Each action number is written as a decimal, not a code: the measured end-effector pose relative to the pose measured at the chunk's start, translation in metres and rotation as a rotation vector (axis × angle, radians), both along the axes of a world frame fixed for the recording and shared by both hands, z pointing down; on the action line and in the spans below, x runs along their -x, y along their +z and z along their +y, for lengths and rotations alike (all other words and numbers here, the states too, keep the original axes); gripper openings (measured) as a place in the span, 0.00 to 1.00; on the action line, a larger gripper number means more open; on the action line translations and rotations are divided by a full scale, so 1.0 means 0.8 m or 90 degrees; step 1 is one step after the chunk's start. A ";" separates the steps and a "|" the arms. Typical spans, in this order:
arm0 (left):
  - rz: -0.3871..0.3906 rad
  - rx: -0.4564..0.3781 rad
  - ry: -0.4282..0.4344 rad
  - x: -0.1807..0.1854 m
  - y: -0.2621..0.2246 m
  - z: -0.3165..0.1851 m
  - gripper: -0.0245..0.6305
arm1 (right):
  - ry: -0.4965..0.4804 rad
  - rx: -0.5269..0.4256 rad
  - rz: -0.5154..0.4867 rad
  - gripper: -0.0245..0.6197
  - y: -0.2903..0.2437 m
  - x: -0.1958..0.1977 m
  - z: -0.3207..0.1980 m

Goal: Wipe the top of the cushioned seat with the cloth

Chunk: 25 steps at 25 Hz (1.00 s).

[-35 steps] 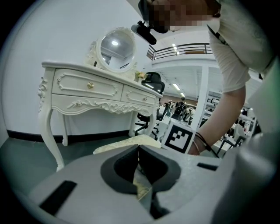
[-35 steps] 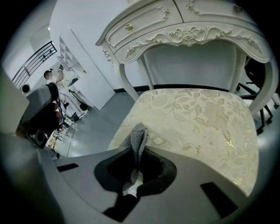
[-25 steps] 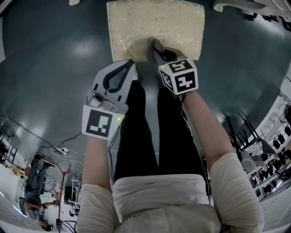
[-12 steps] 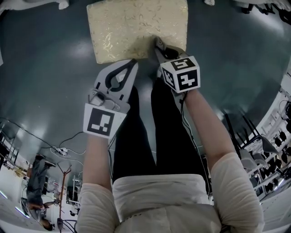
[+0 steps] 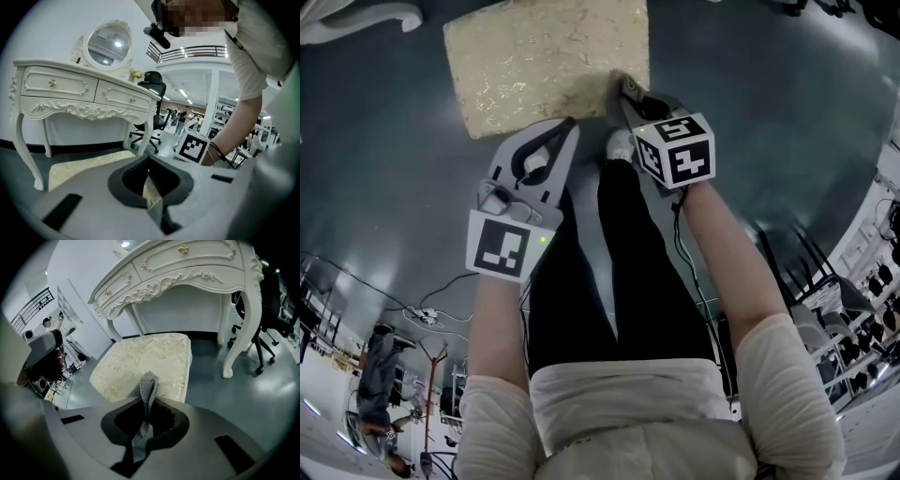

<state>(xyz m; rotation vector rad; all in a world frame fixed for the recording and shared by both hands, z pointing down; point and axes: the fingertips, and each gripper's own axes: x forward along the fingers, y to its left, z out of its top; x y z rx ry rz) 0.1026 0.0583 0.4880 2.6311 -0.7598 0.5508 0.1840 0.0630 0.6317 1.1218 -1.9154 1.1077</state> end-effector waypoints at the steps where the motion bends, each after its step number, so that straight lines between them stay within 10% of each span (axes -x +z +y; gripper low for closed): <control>1: 0.000 -0.002 0.005 -0.007 0.001 0.002 0.04 | 0.005 0.001 -0.004 0.08 0.001 -0.005 0.000; 14: -0.003 0.002 0.034 -0.060 0.002 0.022 0.04 | 0.045 0.051 0.045 0.08 0.027 -0.090 0.020; 25: 0.008 -0.041 0.050 -0.067 -0.061 0.002 0.04 | 0.054 -0.022 0.046 0.08 -0.056 -0.098 0.001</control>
